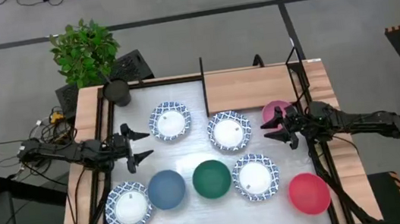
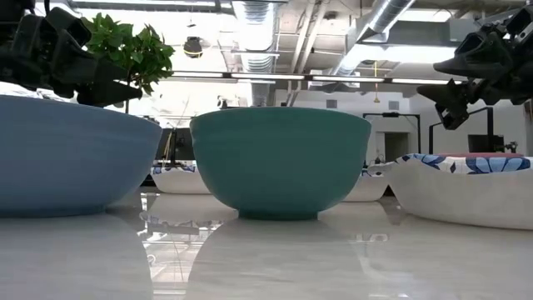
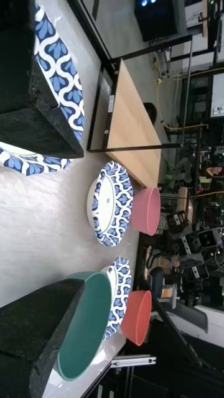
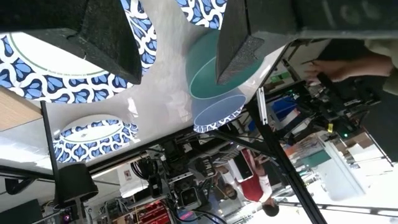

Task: Place and stack bowls onto a shelf
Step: Put the pink bowl on the shelf

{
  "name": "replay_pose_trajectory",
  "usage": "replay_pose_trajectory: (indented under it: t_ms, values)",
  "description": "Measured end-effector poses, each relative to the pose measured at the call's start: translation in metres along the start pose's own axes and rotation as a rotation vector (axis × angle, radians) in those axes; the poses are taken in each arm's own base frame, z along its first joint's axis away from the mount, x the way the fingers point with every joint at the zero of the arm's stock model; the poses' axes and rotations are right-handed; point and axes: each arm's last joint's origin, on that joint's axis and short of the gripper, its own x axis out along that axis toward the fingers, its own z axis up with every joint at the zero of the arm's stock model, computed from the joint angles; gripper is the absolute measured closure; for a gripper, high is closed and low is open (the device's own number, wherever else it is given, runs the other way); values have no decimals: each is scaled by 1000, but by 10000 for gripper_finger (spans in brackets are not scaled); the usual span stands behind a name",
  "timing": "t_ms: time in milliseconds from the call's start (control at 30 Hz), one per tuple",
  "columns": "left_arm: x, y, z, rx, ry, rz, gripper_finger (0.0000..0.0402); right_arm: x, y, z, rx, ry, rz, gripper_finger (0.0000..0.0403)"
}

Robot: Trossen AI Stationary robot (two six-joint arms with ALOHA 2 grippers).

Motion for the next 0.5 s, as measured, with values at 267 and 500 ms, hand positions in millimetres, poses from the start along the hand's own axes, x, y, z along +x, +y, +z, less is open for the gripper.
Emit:
replay_pose_trajectory:
  t_ms: [267, 500]
  values:
    - [0, 0, 0, 93, -4, 10, 84, 0, 0, 2, 1, -16, 3, 172]
    - [0, 0, 0, -131, -4, 6, 84, -1, 7, 15, 65, -149, 69, 172]
